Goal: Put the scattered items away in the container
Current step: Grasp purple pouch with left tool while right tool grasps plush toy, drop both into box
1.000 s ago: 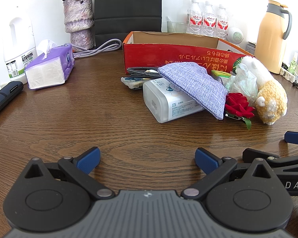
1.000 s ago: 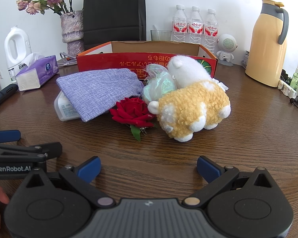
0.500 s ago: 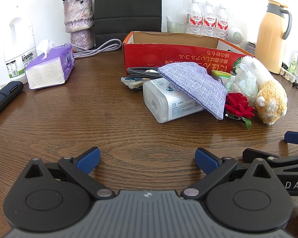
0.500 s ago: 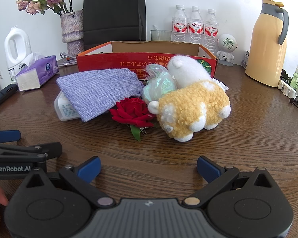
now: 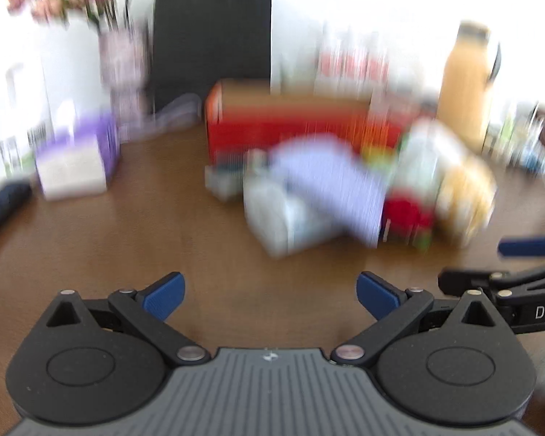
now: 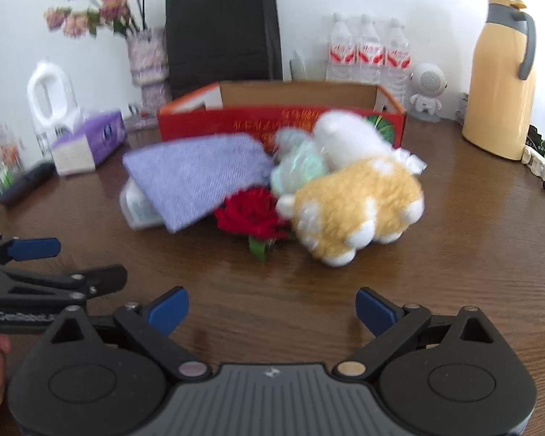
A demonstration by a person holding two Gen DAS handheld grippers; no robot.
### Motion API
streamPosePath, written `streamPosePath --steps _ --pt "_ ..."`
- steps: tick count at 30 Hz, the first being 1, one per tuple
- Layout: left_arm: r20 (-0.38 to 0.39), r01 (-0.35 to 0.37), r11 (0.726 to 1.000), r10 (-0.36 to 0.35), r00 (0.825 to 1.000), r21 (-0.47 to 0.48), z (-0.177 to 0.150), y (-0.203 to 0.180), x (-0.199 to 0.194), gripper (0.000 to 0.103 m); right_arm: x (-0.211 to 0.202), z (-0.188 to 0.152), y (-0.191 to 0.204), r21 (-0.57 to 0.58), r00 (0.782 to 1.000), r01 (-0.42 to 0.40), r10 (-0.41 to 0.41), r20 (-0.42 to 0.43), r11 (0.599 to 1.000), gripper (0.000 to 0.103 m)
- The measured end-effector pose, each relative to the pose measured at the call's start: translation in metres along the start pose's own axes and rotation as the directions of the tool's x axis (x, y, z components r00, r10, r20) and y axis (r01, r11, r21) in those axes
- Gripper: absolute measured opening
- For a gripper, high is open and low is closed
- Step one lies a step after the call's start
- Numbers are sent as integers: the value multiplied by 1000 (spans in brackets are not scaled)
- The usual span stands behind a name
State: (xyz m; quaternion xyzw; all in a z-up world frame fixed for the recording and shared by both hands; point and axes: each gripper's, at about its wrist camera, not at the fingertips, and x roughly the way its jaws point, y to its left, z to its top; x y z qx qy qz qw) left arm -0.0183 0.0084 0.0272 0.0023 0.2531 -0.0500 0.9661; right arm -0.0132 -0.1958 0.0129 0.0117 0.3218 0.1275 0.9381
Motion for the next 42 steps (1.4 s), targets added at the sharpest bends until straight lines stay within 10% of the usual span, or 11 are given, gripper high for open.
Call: streamPosePath --steps 3,11,16,24,27,35,42 --pt "109 75 997 -75 991 3 35 6 4 103 -3 19 -19 85 996 42 -48 74 996 99" --pt "-106 127 984 -114 988 124 77 -18 93 85 33 38 -39 -6 982 186 -186 -26 983 67" --pt "-183 200 977 -185 966 70 67 -13 106 76 14 35 -70 -18 960 273 -274 -57 962 82" --pt "-167 219 974 -224 960 -50 86 9 104 8 55 57 -75 78 982 179 -173 -76 981 81" --pt "-93 221 974 -225 970 -54 97 7 83 6 70 61 -73 112 986 148 -137 -98 983 50" --pt "133 205 976 -194 972 -72 138 4 22 6 24 76 -56 74 988 146 -150 42 986 46" --pt "141 172 975 -152 978 -138 190 15 70 6 15 145 -45 6 985 99 -98 142 995 46"
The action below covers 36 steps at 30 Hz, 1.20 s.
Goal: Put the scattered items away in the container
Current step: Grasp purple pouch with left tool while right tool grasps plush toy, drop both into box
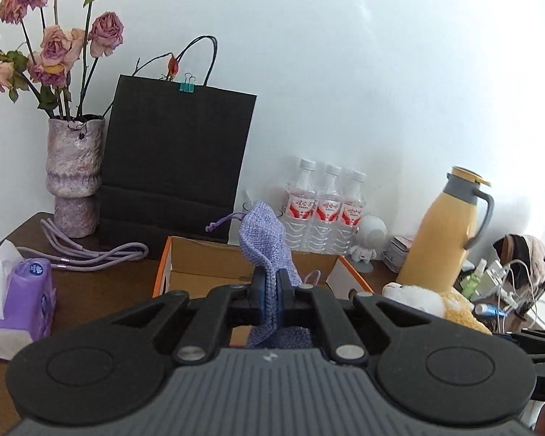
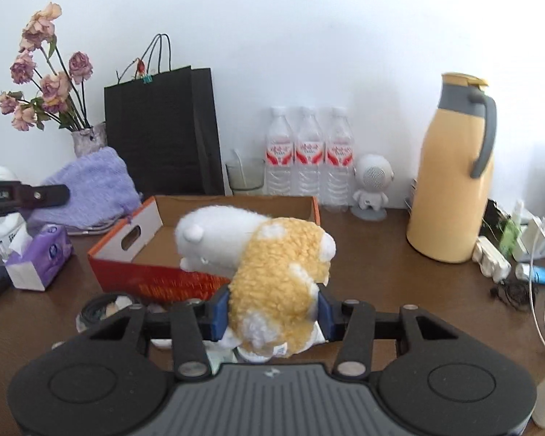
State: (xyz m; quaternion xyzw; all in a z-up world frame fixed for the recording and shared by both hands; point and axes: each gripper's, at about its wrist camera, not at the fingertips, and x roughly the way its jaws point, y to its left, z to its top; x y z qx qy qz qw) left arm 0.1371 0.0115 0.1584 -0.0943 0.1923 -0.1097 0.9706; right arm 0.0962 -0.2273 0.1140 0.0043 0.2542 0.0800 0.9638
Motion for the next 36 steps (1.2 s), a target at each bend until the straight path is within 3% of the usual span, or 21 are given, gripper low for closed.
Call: streamPosePath --steps 3,6,10,14,16,19,21,23,27,30,32,34,35,36 --pt "-24 -61 996 60 998 -62 24 12 51 6 44 44 5 -57 1000 -17 16 -18 998 47" --pt "-139 -125 976 101 985 -177 36 30 106 7 100 79 13 -126 997 19 -28 -69 992 46" --pt "-195 -224 967 198 961 -121 31 42 159 7 178 103 13 -174 980 42 -74 -183 984 46" --pt "-287 -224 964 176 942 -143 17 53 199 7 240 103 14 -165 957 30 -76 -281 986 45" --pt "-337 -238 966 191 922 -104 9 52 215 7 262 96 21 -218 950 70 -132 -285 974 44" --pt "-428 -292 952 228 875 -89 -3 58 231 10 281 86 24 -249 931 85 -166 -325 965 44" --pt "-463 -285 955 217 859 -81 -10 65 238 20 291 78 25 -264 920 74 -168 -355 962 45" --pt "-472 -282 958 225 852 -53 -16 67 243 32 301 75 26 -268 913 69 -169 -372 961 46" --pt "-481 -271 962 219 849 -41 -23 70 248 34 327 65 26 -257 868 69 -186 -461 964 55" --pt "-492 -248 968 199 848 -35 -25 72 249 36 325 63 23 -217 869 75 -170 -465 973 57" --pt "-500 -235 972 193 844 -21 -26 73 251 36 323 60 27 -232 858 101 -203 -471 967 57" --pt "-516 -230 973 186 836 -21 -26 76 252 36 320 59 28 -234 853 114 -216 -475 966 65" --pt "-520 -229 973 179 835 -34 -25 77 251 38 321 61 26 -218 850 103 -200 -487 970 78" --pt "-526 -230 972 170 833 -50 -24 76 250 42 320 63 24 -200 849 89 -180 -497 976 80"
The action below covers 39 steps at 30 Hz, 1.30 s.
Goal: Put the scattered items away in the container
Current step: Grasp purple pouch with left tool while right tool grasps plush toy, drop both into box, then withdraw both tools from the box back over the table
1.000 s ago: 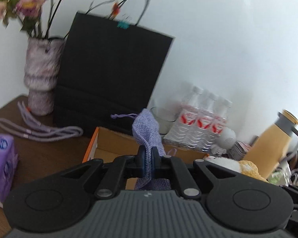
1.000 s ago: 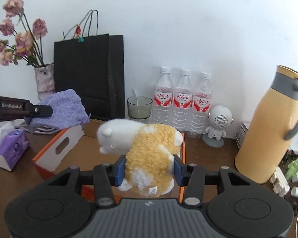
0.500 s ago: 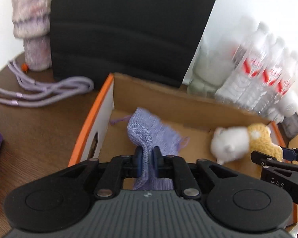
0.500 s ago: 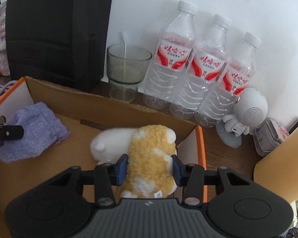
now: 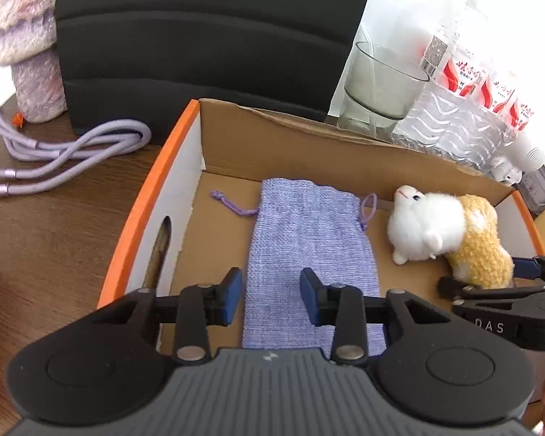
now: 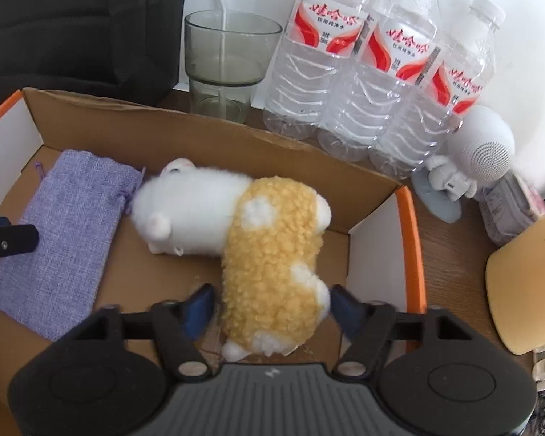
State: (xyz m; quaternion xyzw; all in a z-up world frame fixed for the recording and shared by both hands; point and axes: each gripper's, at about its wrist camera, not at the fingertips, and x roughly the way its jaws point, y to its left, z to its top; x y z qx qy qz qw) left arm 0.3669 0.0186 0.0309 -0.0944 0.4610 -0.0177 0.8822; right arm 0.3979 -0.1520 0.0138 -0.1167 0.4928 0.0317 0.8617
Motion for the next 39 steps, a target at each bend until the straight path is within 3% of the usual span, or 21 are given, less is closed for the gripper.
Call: streamPosePath --steps 4,6,7,9,12,14,16,17,19,21,23,25,29,33,39 --pt "9 38 998 -38 999 -44 7 0 -29 60 -31 9 -11 27 999 -26 25 34 999 80" --pt "24 55 998 -55 998 -21 17 -5 -48 83 -55 16 -15 39 997 -53 50 60 998 83" --pt "22 61 998 -61 998 8 21 -8 -55 87 -67 19 -18 51 996 -68 65 67 996 85" --pt "30 17 999 -18 999 48 27 -13 -71 90 -86 21 -25 79 992 -107 102 68 991 92" --pt "54 -27 998 24 998 61 24 -15 -93 102 -106 15 -33 133 984 -173 166 67 976 93" --pt "78 -46 996 41 996 75 16 -17 -105 102 -112 7 -39 187 972 -234 224 70 954 93" --pt "151 -80 991 64 986 104 3 -22 -118 102 -117 -3 -43 234 964 -266 251 93 935 93" --pt "225 -88 986 55 973 139 -7 -25 -126 102 -121 -11 -42 239 963 -262 235 134 935 93" --pt "380 -115 969 24 925 219 -31 -28 -142 102 -133 -30 -37 208 949 -220 159 273 953 93" --pt "473 -145 955 6 881 257 -52 -32 -151 103 -146 -56 -34 160 887 -218 127 444 963 94" --pt "499 -150 953 -2 867 265 -66 -35 -155 103 -153 -76 -32 136 835 -257 149 529 957 97" --pt "515 -143 959 -4 857 246 -74 -37 -156 103 -157 -86 -30 128 813 -277 161 560 952 98" --pt "515 -102 974 -17 857 203 -78 -36 -163 103 -164 -91 -18 104 813 -205 110 573 973 98" --pt "527 -114 975 -5 850 193 -88 -30 -177 103 -172 -106 -18 86 800 -209 120 588 974 98" --pt "577 -152 960 -13 816 236 -164 -19 -224 103 -196 -173 -20 104 782 -261 147 605 960 98"
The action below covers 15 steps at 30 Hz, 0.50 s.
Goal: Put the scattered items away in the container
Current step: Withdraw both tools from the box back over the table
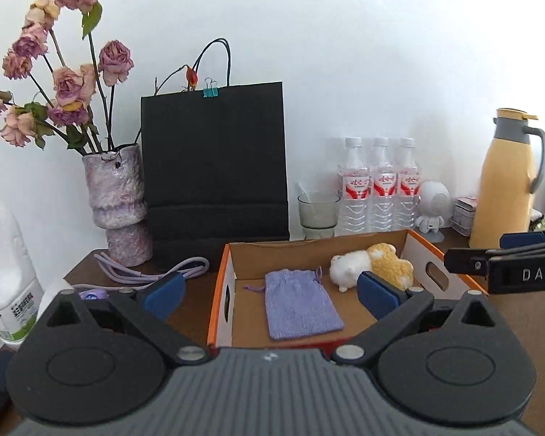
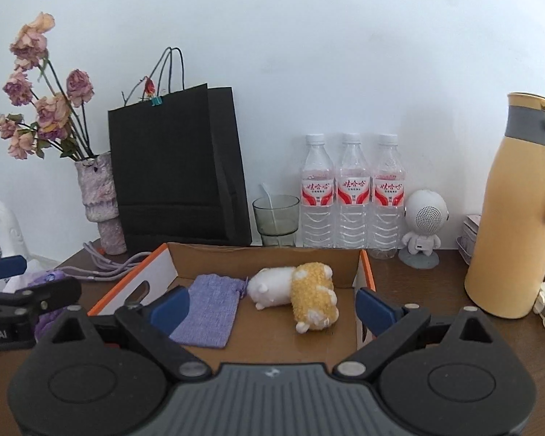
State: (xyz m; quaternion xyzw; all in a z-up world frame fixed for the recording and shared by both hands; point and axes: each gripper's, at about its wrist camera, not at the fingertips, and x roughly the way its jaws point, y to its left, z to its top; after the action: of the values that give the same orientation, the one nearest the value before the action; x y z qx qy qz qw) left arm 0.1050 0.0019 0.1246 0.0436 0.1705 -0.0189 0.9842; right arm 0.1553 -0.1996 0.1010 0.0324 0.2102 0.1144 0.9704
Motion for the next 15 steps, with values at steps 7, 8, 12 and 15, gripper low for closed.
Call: streamPosePath --steps 7,8,12,15 --pt "17 68 997 -67 998 -38 -76 -3 -106 103 -101 -81 16 3 1000 19 -19 7 1000 103" --pt "13 61 997 -60 998 -50 -88 -2 -118 103 -114 -94 18 6 1000 17 -17 7 1000 103" --pt "-40 95 991 -99 994 -99 -126 1 -151 103 -150 -134 21 45 1000 18 -16 -24 999 103" --pt "-53 81 992 -87 995 -97 -142 0 -169 103 -167 -157 23 70 999 -6 10 -49 998 103"
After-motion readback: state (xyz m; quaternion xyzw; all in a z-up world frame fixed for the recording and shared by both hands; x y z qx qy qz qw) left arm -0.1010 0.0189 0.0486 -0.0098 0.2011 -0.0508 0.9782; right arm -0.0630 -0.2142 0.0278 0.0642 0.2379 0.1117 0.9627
